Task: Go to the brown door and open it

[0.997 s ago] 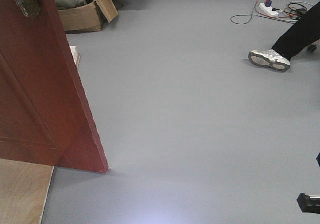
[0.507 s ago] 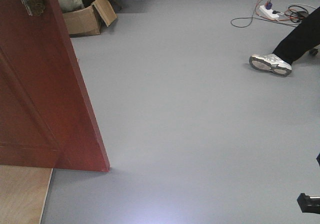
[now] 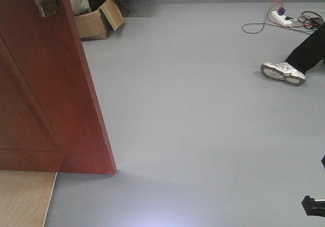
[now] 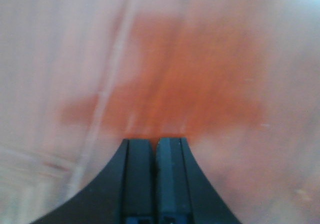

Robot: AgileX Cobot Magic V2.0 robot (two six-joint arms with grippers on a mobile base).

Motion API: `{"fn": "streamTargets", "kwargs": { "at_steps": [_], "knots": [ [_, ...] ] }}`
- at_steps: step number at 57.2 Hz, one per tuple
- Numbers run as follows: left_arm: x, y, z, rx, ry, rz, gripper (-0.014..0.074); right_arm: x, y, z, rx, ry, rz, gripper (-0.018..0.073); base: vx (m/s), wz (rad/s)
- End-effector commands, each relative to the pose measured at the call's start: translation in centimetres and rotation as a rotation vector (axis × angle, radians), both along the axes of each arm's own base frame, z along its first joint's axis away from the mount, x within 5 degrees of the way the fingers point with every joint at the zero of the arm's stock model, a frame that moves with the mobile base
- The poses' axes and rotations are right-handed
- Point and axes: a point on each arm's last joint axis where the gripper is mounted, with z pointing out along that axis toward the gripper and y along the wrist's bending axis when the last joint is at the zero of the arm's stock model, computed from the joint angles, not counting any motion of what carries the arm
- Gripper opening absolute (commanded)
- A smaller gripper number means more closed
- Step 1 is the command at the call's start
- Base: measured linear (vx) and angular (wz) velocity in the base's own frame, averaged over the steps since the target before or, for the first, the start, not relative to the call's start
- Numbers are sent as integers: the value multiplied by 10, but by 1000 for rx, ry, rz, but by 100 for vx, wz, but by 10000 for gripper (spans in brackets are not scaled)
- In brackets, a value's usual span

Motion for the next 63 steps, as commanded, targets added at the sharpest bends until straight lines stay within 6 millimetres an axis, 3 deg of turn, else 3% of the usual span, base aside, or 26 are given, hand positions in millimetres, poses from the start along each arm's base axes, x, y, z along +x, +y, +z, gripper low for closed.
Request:
{"fn": "streamTargets", "kwargs": {
  "at_steps": [1, 63],
  "knots": [
    [-22, -2, 32, -7, -100, 24, -6, 2, 0, 5, -12, -63, -3, 0, 7, 4],
    [-22, -2, 32, -7, -100, 24, -6, 2, 0, 5, -12, -63, -3, 0, 2, 1]
  ]
}}
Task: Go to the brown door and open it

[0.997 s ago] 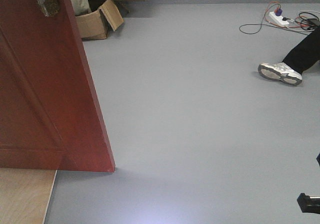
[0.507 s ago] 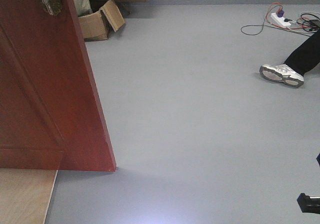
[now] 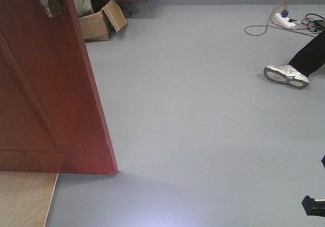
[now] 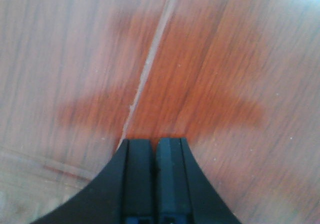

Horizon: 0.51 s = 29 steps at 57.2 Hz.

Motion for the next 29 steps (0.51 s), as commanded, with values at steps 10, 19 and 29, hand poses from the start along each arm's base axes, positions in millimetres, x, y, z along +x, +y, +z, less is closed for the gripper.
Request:
{"fn": "streamTargets", "kwargs": {
  "at_steps": [10, 19, 29],
  "knots": [
    [-42, -6, 52, 16, -151, 29, -6, 2, 0, 5, -12, -63, -3, 0, 0, 0],
    [-86, -11, 84, 66, -246, 69, -6, 2, 0, 5, -12, -63, -3, 0, 0, 0],
    [-145, -11, 83, 46, -300, 194, -6, 2, 0, 5, -12, -63, -3, 0, 0, 0]
  ]
}}
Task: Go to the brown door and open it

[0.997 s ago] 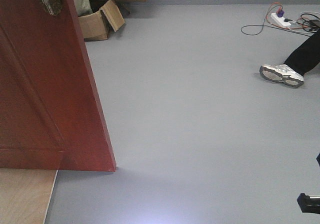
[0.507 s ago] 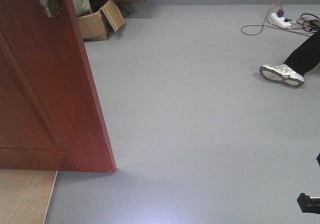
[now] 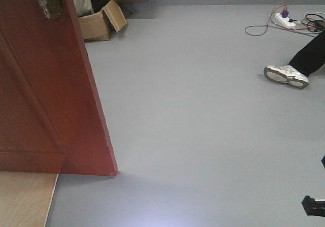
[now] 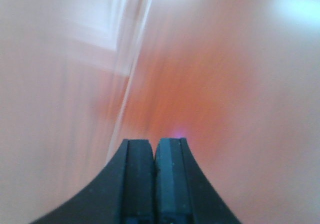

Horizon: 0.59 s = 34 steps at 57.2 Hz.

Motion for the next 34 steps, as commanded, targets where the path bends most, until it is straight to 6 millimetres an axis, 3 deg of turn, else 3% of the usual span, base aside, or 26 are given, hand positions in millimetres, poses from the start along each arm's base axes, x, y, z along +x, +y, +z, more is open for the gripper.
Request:
{"fn": "streamTargets", "kwargs": {
  "at_steps": [1, 5, 12, 20, 27, 34],
  "knots": [
    [-56, -1, 19, -13, -124, 105, -6, 2, 0, 5, -12, -63, -3, 0, 0, 0],
    [-83, 2, 1, 19, -120, 200, -6, 2, 0, 5, -12, -63, -3, 0, 0, 0],
    [-125, 3, -48, 127, -77, 340, -6, 2, 0, 5, -12, -63, -3, 0, 0, 0],
    [-176, -9, -102, 384, -37, 416, -6, 2, 0, 5, -12, -63, -3, 0, 0, 0],
    [-211, -24, -144, 512, 33, 343, -6, 2, 0, 5, -12, -63, -3, 0, 0, 0],
    [-235, -34, -184, 442, 108, 231, -6, 2, 0, 5, -12, -63, -3, 0, 0, 0]
  ]
}}
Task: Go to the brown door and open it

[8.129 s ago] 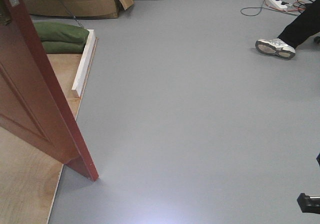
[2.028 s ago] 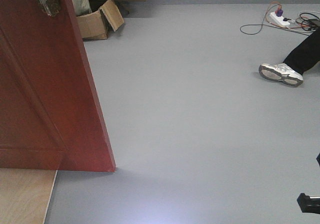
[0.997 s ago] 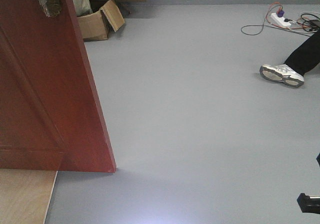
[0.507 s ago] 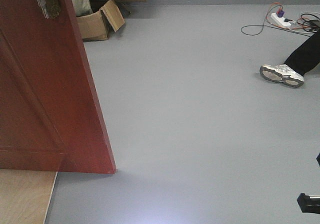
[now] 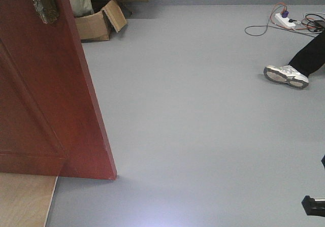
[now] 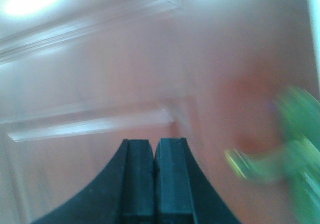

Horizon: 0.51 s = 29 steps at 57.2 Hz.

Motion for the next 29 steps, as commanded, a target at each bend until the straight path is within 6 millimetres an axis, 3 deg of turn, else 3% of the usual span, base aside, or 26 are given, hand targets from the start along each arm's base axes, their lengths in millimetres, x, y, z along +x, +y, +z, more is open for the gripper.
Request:
{"fn": "streamTargets", "kwargs": {
  "at_steps": [1, 14, 29],
  "knots": [
    [-16, -5, -16, -70, -3, -39, -6, 2, 0, 5, -12, -63, -3, 0, 0, 0],
    [-31, -8, -74, -345, -90, -137, -6, 2, 0, 5, -12, -63, -3, 0, 0, 0],
    [-23, -15, -120, -326, 38, -229, -6, 2, 0, 5, -12, -63, -3, 0, 0, 0]
  ]
}}
